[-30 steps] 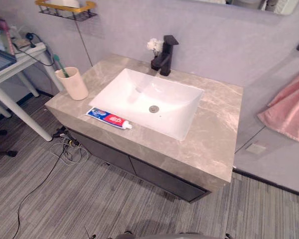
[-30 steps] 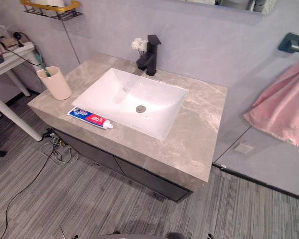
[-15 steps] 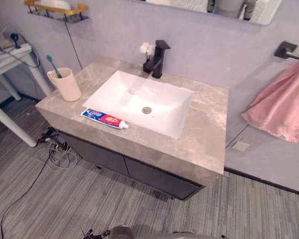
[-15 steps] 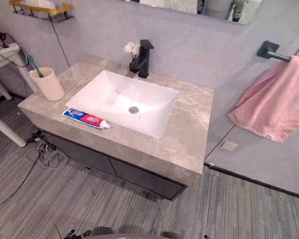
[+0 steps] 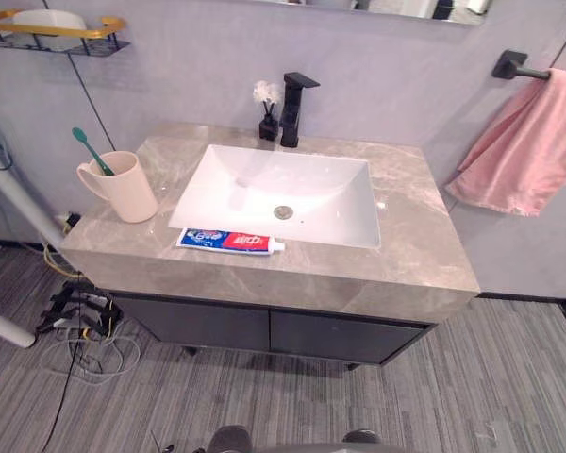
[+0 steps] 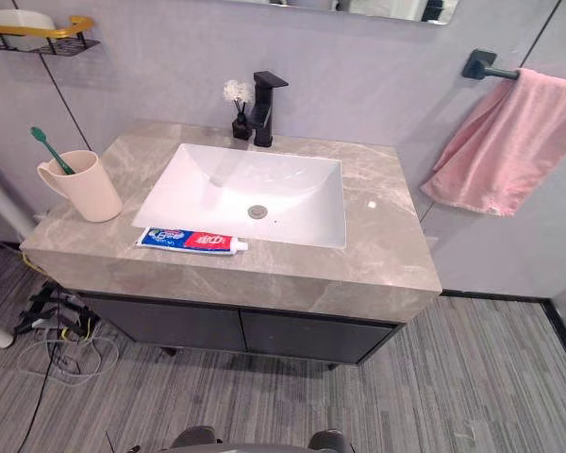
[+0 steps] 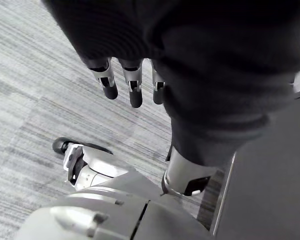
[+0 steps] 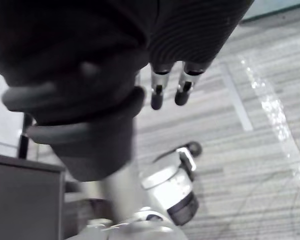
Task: Organize washtable
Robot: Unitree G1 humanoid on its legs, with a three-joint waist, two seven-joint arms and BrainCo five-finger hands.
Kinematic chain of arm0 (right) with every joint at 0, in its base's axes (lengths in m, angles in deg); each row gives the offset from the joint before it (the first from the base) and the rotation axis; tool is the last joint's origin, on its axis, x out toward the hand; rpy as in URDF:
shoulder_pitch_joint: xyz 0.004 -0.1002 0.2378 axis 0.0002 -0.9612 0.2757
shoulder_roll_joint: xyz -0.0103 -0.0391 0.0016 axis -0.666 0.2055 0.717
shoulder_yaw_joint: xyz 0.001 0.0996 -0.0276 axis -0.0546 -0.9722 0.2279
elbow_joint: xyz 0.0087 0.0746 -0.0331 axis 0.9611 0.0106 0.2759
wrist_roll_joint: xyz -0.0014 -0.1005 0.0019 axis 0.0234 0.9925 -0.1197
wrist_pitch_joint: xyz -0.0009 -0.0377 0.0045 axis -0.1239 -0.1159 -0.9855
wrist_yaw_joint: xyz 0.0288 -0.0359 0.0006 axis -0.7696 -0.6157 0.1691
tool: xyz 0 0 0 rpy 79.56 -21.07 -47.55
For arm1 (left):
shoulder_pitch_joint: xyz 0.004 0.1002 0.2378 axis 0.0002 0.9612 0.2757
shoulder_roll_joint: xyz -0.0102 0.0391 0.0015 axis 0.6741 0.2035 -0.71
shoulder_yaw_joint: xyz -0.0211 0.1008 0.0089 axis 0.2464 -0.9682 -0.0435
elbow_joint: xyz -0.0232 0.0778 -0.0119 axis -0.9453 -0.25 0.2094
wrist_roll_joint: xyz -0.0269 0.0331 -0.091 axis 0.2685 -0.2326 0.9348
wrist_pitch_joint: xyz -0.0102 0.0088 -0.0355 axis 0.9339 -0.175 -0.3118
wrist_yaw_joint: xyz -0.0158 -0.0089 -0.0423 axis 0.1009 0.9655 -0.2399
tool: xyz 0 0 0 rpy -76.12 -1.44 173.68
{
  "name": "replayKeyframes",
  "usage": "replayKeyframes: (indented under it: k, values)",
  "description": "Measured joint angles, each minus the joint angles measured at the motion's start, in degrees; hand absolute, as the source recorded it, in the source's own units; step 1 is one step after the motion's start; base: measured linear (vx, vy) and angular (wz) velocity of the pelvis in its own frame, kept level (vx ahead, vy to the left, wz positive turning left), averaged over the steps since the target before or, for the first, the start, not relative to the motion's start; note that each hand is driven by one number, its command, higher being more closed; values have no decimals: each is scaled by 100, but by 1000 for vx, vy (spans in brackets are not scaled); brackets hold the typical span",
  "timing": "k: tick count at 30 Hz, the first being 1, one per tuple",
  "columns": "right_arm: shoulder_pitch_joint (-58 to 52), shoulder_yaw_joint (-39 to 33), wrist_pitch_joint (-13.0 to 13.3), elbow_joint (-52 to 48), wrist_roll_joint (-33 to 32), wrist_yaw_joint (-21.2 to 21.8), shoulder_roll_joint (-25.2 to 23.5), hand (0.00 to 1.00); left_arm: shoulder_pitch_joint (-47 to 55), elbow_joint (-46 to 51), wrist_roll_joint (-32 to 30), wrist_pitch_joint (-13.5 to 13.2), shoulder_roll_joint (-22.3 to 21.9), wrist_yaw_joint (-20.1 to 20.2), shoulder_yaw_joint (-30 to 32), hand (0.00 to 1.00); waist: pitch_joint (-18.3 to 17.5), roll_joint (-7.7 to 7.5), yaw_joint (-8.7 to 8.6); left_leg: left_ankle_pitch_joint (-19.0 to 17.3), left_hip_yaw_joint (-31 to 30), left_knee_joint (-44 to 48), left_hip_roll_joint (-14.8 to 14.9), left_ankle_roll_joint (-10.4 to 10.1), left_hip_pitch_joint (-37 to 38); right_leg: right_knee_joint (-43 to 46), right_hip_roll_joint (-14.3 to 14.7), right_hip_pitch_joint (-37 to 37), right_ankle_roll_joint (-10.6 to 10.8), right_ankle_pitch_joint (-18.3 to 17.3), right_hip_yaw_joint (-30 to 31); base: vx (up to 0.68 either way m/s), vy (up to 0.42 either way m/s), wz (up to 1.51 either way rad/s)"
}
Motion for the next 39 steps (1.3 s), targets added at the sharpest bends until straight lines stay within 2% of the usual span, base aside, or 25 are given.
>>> replayKeyframes:
  k: [1,2,3,4,5,6,7,8,9,11,13,15,17,18,20,21,27,29,34,37,39]
  values:
    - [-10,-82,-5,-158,-8,-28,-108,0,-9,-47,-175,3,34,-4,-215,0,-31,20,-107,-32,66,9,15,65,11,-82,8,-42,-150,382,11,-89,275,-45]
    - [-11,-108,-4,-232,-26,-55,-111,0,-20,-77,-190,1,64,2,-345,0,-17,87,-120,-31,159,-43,25,73,36,-94,28,-156,-278,579,69,-125,372,-71]
    - [18,-85,-19,-303,-77,-66,-132,0,-32,-85,-190,3,88,0,-460,0,-13,112,-110,-12,430,-198,31,109,94,-117,93,-378,-543,931,161,-151,368,-125]
    - [121,-41,-35,-433,-185,-71,-113,0,-60,-144,-189,5,65,-24,-522,0,-31,166,-35,67,821,-440,103,235,179,-208,157,-631,-1204,1512,68,-208,439,-168]
    - [186,57,-34,-485,-231,-104,-58,0,-4,-198,-187,3,42,-35,-570,0,-18,289,-40,233,1148,-748,148,418,269,-463,219,-782,-1852,2083,-196,-191,350,-150]
    - [185,158,-31,-497,-248,-135,-10,0,6,-203,-188,4,63,-44,-625,0,-16,286,-77,342,1290,-920,139,556,337,-405,254,-844,-1861,2093,-331,-180,310,-97]
    - [117,317,-29,-490,-262,-144,-19,0,-19,-239,-192,13,111,-52,-746,0,-11,293,-161,533,1395,-1295,86,702,485,40,461,-818,-1285,1681,-521,-146,243,-44]
    - [87,380,-15,-476,-260,-141,-35,0,-38,-242,-192,15,111,-45,-787,0,-14,311,-229,716,1443,-1644,44,761,625,490,809,-697,-911,1143,-665,-120,217,-30]
    - [92,443,-26,-461,-254,-126,-19,0,-47,-242,-193,17,112,-40,-787,0,-15,305,-211,818,1509,-1820,9,802,691,698,945,-629,-916,901,-770,-81,181,-30]
    - [113,620,-10,-461,-161,-64,-23,0,-85,-223,-196,19,109,43,-696,0,-10,242,-101,1132,1688,-2334,-286,900,874,1091,1300,-295,-975,148,-1374,0,153,-36]
    - [127,637,-1,-361,-154,21,40,0,-114,-235,-218,31,43,40,-517,0,-8,204,-41,1227,1808,-2432,-444,994,908,581,1343,61,-1176,-181,-1677,43,82,-15]
    - [213,635,9,-157,-177,101,99,0,-97,-257,-252,34,-2,42,-405,0,16,241,-18,1263,1797,-2499,-545,1002,974,-199,1337,473,-1242,-180,-1671,8,40,-5]
    - [290,595,17,43,-267,199,109,0,-99,-264,-258,27,7,134,-302,0,-17,183,28,1403,1749,-2683,-646,963,984,-899,1284,754,-1357,-107,-1640,-26,-1,3]
    - [333,372,36,264,-338,430,196,0,-95,-227,-248,41,105,311,299,0,-19,166,90,1602,1645,-2915,-711,927,992,-1273,1240,849,-1339,42,-1621,-51,-8,8]
    - [309,271,20,370,-388,642,216,0,-58,-215,-48,36,320,719,477,0,-56,111,143,1743,1527,-3092,-736,890,1021,-1439,1231,886,-1360,148,-1643,-39,-4,6]
    - [342,-284,-14,307,-616,868,186,0,5,-69,85,34,-251,762,461,0,-49,400,297,2426,1391,-4406,-880,828,1657,-1915,1324,1132,-1343,498,-1584,0,0,0]
    - [341,-284,-14,307,-628,867,183,0,5,-70,83,33,-271,759,468,0,-32,367,309,2426,1388,-4406,-880,828,1654,-1916,1323,1132,-1342,498,-1589,0,0,0]
    - [337,-282,-14,308,-743,863,167,0,7,-79,79,30,-367,740,645,0,-30,356,323,2427,1357,-4406,-883,828,1635,-1923,1317,1131,-1342,498,-1629,0,0,7]
    - [276,-284,8,311,-1223,845,63,0,-1,-74,85,18,-390,567,688,0,-5,301,346,2507,941,-4405,-942,863,1500,-1961,1226,1184,-1316,479,-2138,15,-26,47]
    - [247,-280,24,310,-1518,820,2,0,-143,1,140,-7,-354,400,614,0,124,199,439,2546,393,-4105,-1030,837,1297,-1934,1091,1358,-1238,415,-2801,38,-41,114]
    - [408,-157,37,295,-1601,822,4,0,-293,61,360,-41,-274,363,397,0,264,116,621,2434,175,-3712,-1062,684,1045,-1880,1033,1372,-1272,363,-3067,-52,-23,79]
